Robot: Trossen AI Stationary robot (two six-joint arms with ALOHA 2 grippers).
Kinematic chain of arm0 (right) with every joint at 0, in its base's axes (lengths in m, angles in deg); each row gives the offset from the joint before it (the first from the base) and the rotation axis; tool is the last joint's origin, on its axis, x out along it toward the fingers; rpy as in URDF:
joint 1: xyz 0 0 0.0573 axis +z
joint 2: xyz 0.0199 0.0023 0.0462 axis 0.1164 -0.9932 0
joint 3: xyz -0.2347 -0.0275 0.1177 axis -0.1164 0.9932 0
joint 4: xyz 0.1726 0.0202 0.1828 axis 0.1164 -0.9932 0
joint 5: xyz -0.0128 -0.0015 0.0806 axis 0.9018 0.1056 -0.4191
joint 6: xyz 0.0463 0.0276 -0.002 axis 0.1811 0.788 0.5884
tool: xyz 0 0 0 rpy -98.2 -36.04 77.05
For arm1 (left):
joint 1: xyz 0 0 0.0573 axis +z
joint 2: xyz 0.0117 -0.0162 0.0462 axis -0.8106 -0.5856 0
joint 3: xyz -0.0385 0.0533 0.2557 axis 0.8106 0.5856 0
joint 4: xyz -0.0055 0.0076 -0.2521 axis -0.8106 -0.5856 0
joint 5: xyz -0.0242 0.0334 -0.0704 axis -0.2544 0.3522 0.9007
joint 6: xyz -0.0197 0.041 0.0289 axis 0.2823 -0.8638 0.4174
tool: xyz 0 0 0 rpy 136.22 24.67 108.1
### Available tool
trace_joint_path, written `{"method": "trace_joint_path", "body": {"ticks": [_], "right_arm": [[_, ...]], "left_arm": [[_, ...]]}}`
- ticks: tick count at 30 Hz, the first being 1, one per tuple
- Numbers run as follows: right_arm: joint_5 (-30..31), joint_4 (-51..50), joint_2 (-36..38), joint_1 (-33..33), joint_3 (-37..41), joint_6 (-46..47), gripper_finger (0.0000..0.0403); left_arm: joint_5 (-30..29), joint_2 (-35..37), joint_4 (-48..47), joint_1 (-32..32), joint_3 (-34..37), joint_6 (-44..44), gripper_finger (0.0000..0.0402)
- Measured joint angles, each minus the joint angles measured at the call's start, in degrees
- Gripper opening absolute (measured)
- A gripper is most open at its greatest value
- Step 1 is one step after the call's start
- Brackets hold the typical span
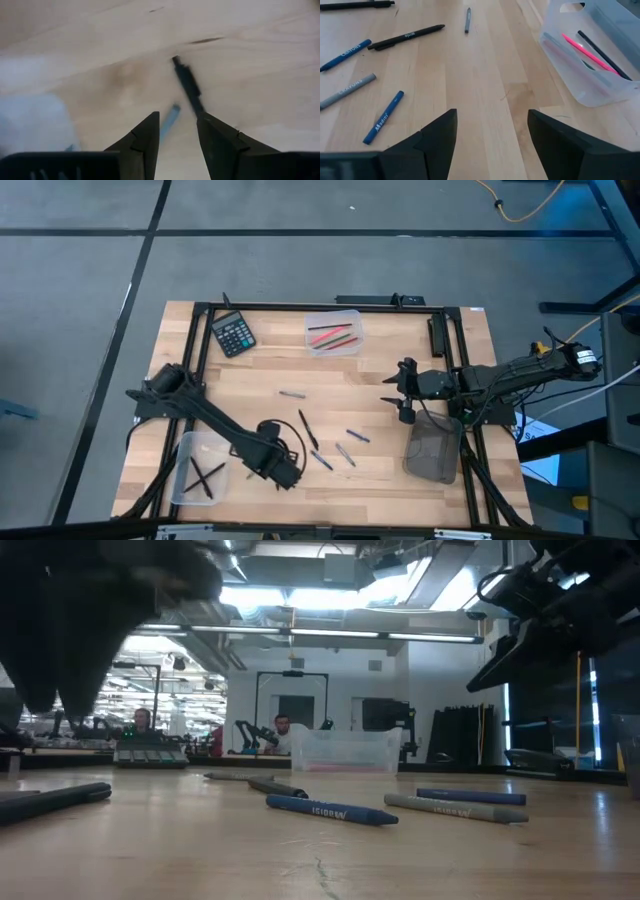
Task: Sort crayons/erasers/pens/pencils in bins
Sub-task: Put the black pen into the bottom transparent bin
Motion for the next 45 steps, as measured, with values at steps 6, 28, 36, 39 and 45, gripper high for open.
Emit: {"method": "trace_joint_path", "body": {"ticks": [6, 28, 36, 39, 45], "right_arm": [[0.0, 1.3, 0.0, 0.0, 0.0, 1.4, 0.0245], [0.0, 0.3, 0.0, 0.0, 0.0, 1.4, 0.0245], [0.0, 0.3, 0.0, 0.0, 0.0, 1.3, 0.0245], [0.1, 0.3, 0.0, 0.0, 0.0, 1.2, 0.0245], [0.1, 0.4, 0.0, 0.0, 0.0, 1.2, 0.0245]], "left_arm": [[-1.1, -3.3, 7.8, 1.4, 0.0, -4.0, 0.0136], [6.7, -8.3, 7.4, 3.5, -0.1, -8.3, 0.0108], [4.7, -8.8, 7.0, 3.7, -0.7, -10.6, 0.0062], [3.0, -8.7, 6.5, 3.5, -2.0, -11.7, 0.0045], [-1.5, -8.0, -2.8, 3.7, -9.3, -12.8, 0.0026]]}}
